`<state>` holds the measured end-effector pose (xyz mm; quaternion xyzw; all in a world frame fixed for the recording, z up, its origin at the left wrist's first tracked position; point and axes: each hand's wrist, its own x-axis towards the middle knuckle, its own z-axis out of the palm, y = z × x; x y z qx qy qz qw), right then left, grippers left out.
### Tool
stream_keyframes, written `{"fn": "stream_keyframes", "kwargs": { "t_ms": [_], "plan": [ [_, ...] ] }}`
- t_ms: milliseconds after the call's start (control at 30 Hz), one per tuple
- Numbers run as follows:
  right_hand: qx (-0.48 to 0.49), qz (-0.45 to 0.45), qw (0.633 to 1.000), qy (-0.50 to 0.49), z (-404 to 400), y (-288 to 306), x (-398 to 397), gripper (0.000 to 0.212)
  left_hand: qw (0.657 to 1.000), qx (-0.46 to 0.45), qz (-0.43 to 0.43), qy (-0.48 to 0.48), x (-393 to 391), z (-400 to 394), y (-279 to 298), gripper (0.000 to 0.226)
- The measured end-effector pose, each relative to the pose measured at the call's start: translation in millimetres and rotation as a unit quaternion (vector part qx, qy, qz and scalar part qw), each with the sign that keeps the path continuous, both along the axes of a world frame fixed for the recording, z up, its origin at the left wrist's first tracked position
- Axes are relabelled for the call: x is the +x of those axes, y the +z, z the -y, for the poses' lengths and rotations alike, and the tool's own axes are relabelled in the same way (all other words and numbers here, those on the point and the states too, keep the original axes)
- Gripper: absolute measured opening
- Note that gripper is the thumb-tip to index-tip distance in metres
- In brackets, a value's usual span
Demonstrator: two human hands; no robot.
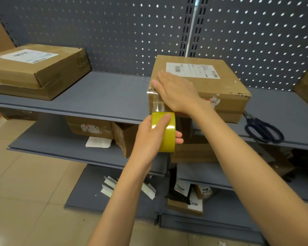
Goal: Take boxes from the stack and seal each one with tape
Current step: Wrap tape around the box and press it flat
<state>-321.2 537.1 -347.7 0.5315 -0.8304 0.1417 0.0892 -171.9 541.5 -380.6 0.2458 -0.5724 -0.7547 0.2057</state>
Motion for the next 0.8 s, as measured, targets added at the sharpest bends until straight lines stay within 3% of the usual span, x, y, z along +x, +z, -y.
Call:
{"fn": "stream_keyframes", "kwargs": {
  "t_ms": [133,333,467,800],
  "plan": [
    [-0.003,-0.030,0.999,-0.013,3.5,-1.9,-1.0,0.051,0.999,-0.030,-0.024,0.004,3.7,0.1,-8.9,0.010],
    [-0.007,-0.050,0.999,-0.021,2.3,-4.7,-0.6,0.049,1.000,-0.018,-0.009,0.017,3.8,-1.2,-12.7,0.010],
    [-0.002,-0.055,0.998,-0.021,1.6,-4.2,-1.5,0.050,0.999,0.016,0.034,0.018,9.8,-9.2,-22.6,0.020],
    [-0.007,-0.040,0.999,-0.025,0.4,-3.7,1.4,0.046,0.993,-0.040,0.041,0.100,14.4,-15.2,-26.6,0.032]
  ]
}}
